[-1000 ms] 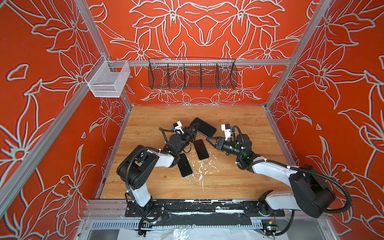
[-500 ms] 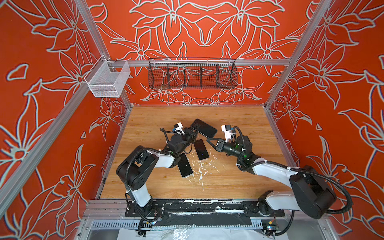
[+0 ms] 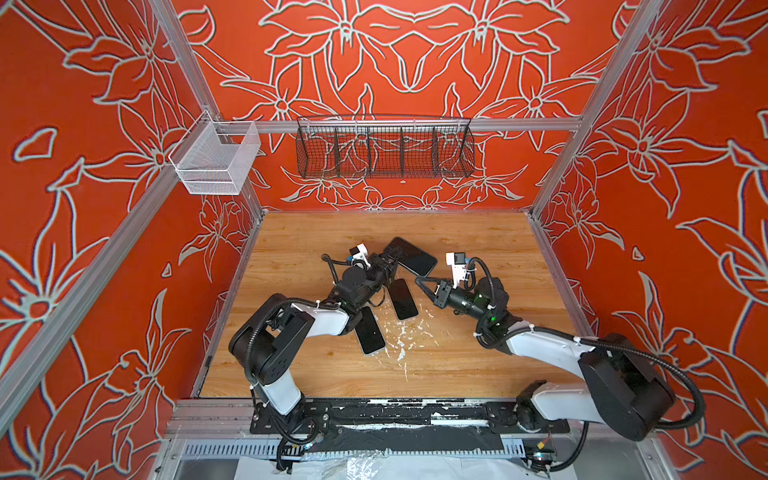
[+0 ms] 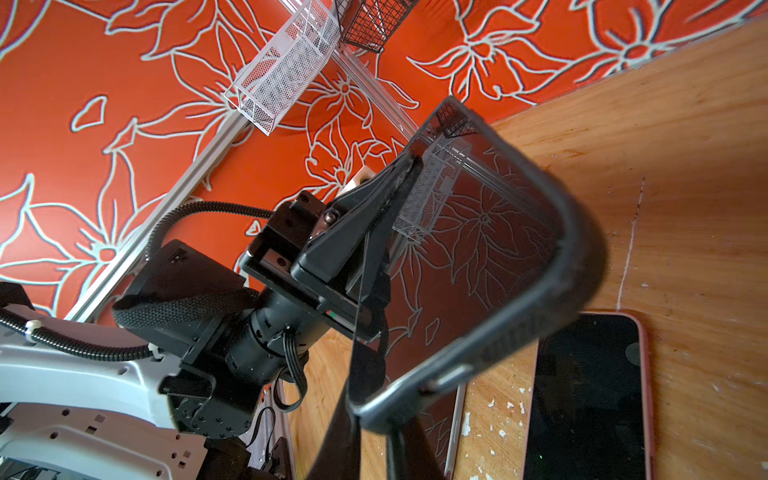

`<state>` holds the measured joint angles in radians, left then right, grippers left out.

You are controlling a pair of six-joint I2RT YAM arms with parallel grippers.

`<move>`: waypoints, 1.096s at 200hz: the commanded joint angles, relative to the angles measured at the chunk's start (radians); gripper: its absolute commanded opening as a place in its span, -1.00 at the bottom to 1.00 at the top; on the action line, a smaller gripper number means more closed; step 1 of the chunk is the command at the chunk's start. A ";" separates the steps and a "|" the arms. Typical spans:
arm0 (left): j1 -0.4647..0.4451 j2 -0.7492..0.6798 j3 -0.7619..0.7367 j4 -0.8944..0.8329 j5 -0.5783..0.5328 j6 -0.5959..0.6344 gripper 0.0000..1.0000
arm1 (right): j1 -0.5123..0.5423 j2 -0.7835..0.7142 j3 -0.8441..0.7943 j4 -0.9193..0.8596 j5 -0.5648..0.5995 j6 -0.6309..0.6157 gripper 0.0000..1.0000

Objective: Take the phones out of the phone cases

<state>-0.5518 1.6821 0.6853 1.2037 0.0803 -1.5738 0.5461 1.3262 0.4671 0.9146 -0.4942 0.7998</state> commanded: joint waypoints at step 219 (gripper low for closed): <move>-0.024 -0.040 0.059 0.172 0.160 0.041 -1.00 | -0.010 -0.080 -0.082 -0.119 0.034 -0.071 -0.91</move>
<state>-0.5827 1.6566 0.7349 1.2663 0.1982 -1.5749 0.5430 1.3266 0.4068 0.8627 -0.4595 0.7700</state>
